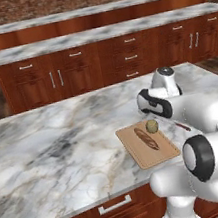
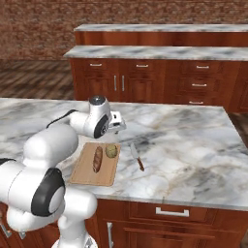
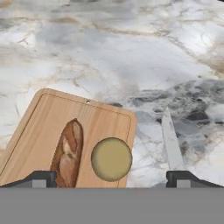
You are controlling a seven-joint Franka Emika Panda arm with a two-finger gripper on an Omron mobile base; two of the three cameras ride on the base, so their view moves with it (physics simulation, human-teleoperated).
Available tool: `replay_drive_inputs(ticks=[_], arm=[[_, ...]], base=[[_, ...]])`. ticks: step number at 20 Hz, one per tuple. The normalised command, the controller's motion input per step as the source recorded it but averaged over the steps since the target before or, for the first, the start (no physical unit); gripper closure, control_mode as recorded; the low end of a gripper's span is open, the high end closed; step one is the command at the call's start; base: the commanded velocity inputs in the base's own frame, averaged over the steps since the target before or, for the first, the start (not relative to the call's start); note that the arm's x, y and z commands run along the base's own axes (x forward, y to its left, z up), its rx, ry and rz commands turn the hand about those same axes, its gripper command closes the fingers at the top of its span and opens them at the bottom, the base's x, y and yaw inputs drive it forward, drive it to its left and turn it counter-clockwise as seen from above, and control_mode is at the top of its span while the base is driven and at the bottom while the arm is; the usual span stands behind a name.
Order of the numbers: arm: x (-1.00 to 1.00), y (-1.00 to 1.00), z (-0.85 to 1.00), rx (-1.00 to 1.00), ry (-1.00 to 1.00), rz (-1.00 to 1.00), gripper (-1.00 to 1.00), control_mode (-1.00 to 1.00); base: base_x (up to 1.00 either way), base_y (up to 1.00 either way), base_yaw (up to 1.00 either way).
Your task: Retrieve the sausage and cheese from the fridge and place them on the cutting board on the counter.
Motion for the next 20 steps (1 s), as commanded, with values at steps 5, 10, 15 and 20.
replay_drive_inputs(ticks=[5,10,15,20], arm=[[-0.58,0.00,0.94,-0.04,0.00,-0.12,-1.00,-1.00],[-0.85,0.00,0.85,-0.06,0.00,-0.07,-1.00,-1.00],[-0.89,0.00,0.97,0.10,-0.02,0.00,-1.00,-1.00],[-0.80,0.00,1.00,0.18,-0.01,0.00,-1.00,-1.00]], base=[[0.00,0.00,0.00],[0.00,0.00,0.00],[0.00,0.00,0.00],[0.00,0.00,0.00]])
